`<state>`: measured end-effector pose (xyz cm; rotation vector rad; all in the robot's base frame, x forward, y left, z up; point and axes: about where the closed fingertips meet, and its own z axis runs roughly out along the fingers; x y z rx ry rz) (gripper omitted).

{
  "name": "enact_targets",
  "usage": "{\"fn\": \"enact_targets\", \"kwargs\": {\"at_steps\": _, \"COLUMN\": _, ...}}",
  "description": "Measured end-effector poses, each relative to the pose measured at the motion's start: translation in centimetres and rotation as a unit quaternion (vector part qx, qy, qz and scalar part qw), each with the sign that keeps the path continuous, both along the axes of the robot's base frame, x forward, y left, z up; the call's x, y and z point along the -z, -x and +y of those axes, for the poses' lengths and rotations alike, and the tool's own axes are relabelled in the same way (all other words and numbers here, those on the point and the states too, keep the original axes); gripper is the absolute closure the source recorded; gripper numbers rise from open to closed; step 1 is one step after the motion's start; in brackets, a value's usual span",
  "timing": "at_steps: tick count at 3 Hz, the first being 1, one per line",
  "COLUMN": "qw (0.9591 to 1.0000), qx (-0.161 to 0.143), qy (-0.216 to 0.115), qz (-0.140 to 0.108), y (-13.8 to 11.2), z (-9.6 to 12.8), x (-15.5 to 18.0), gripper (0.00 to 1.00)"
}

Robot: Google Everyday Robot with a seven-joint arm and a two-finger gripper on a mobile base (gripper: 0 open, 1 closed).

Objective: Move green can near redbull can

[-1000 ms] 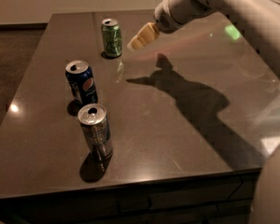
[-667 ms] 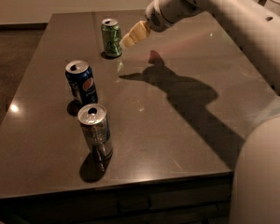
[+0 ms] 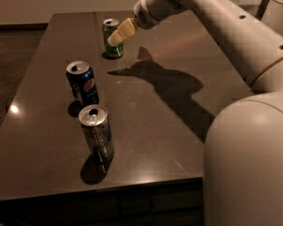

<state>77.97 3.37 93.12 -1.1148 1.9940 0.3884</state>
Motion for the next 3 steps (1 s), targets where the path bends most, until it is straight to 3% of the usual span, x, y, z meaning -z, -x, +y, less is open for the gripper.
{"fn": "enact_targets", "kwargs": {"at_steps": 3, "qw": 0.9996, "qx": -0.020, "qy": -0.013, "qz": 0.013, "y": -1.9, "z": 4.8, "x": 0.7, "gripper": 0.00}}
